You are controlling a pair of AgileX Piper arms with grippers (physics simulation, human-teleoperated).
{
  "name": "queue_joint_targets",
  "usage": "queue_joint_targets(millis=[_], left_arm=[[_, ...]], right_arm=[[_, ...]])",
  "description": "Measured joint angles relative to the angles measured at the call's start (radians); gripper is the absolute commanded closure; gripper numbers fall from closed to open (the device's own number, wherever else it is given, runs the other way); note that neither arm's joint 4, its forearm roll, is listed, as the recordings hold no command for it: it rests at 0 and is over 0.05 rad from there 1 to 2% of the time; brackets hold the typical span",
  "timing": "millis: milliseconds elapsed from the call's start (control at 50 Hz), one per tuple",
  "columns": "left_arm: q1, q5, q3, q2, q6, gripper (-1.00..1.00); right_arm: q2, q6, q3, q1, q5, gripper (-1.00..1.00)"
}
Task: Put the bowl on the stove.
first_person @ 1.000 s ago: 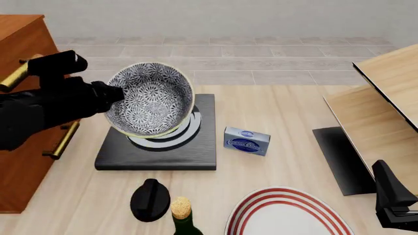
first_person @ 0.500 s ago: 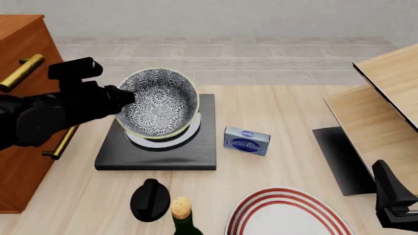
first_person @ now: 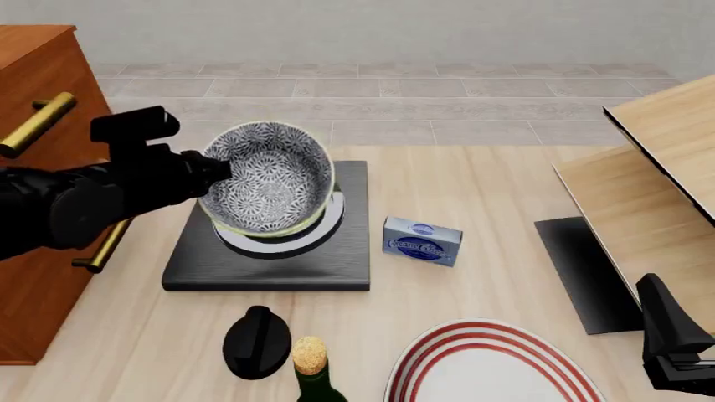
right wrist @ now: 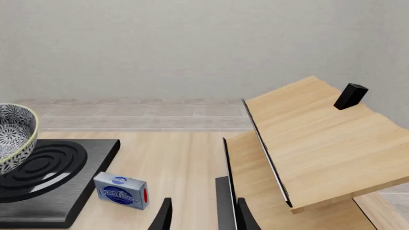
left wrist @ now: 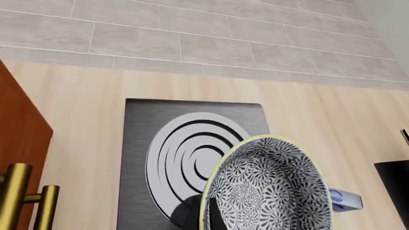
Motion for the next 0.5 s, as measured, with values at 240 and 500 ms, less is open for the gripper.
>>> queue_joint_targets(millis=[240,500], left_arm=[[0.021,-0.029,0.0,0.03,0.011,1.0],[0.033,-0.062,-0.004,0.07,0.024,1.0]], right_arm=[[0.0,0.0,0.0,0.0,0.0,-1.0],[0.0,0.0,0.0,0.0,0.0,-1.0]])
